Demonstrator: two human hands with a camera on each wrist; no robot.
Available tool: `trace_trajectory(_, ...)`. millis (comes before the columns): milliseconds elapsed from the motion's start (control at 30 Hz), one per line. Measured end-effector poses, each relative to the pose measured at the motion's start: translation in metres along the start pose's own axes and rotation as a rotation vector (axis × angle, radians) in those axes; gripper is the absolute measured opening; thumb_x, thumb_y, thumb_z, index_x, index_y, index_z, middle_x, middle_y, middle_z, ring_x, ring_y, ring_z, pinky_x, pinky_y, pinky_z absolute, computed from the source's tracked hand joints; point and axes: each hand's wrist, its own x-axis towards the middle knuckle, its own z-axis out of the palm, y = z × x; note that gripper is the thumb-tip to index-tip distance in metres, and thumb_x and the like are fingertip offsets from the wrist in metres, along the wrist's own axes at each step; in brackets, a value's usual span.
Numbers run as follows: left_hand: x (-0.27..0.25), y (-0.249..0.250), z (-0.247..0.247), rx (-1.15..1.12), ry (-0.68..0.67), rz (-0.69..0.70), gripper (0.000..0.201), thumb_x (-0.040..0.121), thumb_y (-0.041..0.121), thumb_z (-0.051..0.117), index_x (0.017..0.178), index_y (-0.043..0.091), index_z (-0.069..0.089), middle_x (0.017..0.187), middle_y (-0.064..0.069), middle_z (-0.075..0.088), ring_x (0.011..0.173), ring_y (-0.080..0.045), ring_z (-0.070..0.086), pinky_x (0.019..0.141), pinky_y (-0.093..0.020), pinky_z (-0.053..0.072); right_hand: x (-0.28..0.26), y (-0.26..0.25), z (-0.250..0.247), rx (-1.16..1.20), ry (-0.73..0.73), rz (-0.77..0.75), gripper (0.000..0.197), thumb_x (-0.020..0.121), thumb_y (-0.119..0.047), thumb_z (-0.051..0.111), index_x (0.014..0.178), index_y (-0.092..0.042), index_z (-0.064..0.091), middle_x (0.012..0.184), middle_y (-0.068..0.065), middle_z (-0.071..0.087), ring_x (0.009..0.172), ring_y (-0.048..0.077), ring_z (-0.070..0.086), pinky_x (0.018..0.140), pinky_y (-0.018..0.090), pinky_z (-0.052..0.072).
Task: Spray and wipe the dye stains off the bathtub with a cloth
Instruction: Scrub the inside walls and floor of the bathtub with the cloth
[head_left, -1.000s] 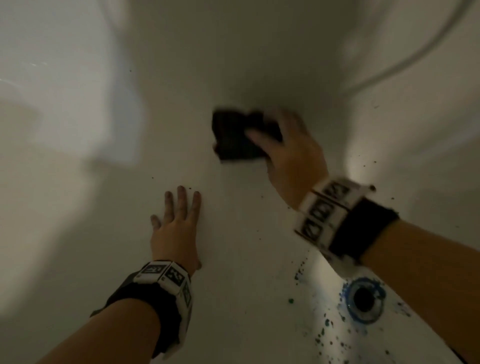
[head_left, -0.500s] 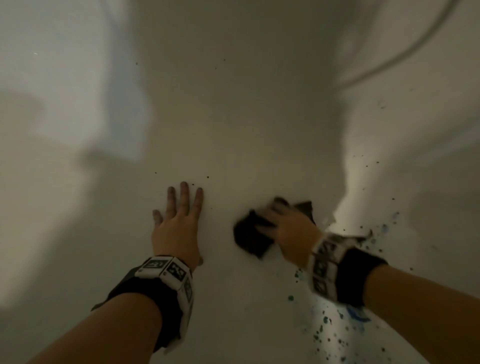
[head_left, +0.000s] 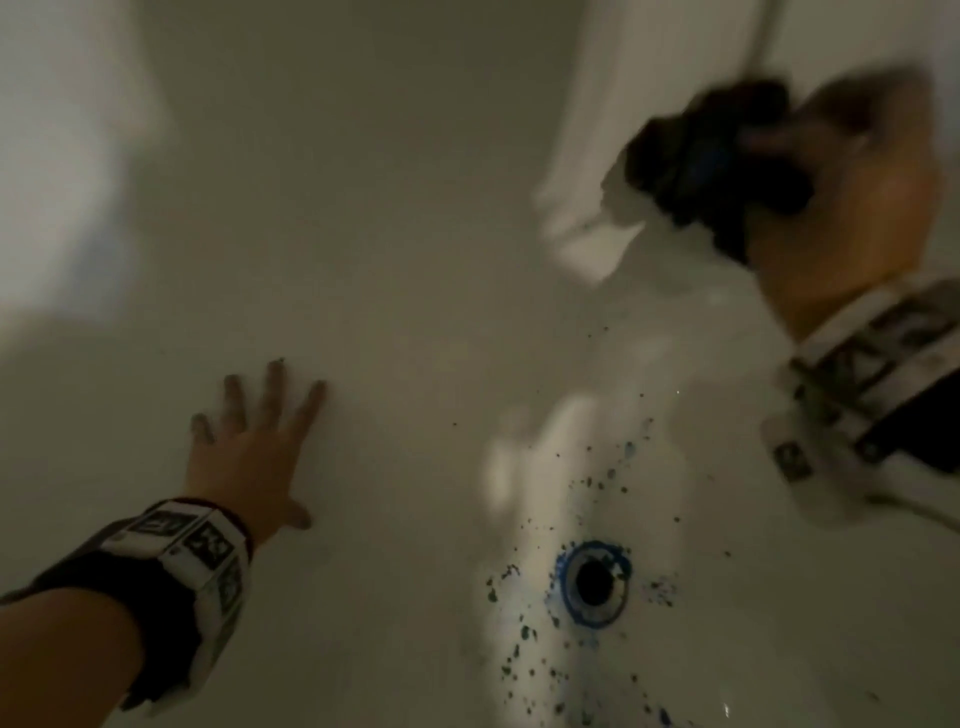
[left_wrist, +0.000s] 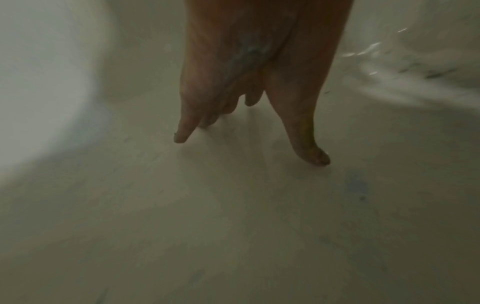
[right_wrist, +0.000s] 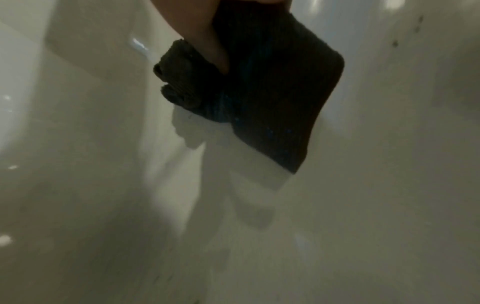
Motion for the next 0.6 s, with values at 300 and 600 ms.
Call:
trace_trajectory(300, 0.007, 0.054, 0.009, 0.068, -0.021, 0.127, 0.11, 0.082, 0.024, 0.069, 0.145, 0.027, -0.021, 0.151, -0.004, -0.032, 0.139, -0.039, -0.021, 0.114, -0.054, 0.013, -0.023, 0.007, 0.06, 0.322, -0.054, 0.244, 0.023, 0.084, -0.01, 0.049, 0.08, -0.033, 0.048, 0.09, 0.0, 0.05, 0.077, 0.007, 0.053, 0.072, 0.022, 0.045)
trace_trajectory(600, 0.012, 0.054, 0.011, 0.076, -0.008, 0.112, 0.108, 0.083, 0.018, 0.066, 0.146, 0.028, -0.021, 0.151, -0.005, -0.032, 0.138, -0.041, -0.022, 0.113, -0.056, 0.012, -0.131, 0.03, 0.126, -0.438, -0.937, 0.005, 0.04, 0.096, -0.031, 0.04, 0.126, -0.007, 0.051, 0.133, 0.012, 0.041, 0.118, 0.029, 0.041, 0.1, 0.035, 0.033)
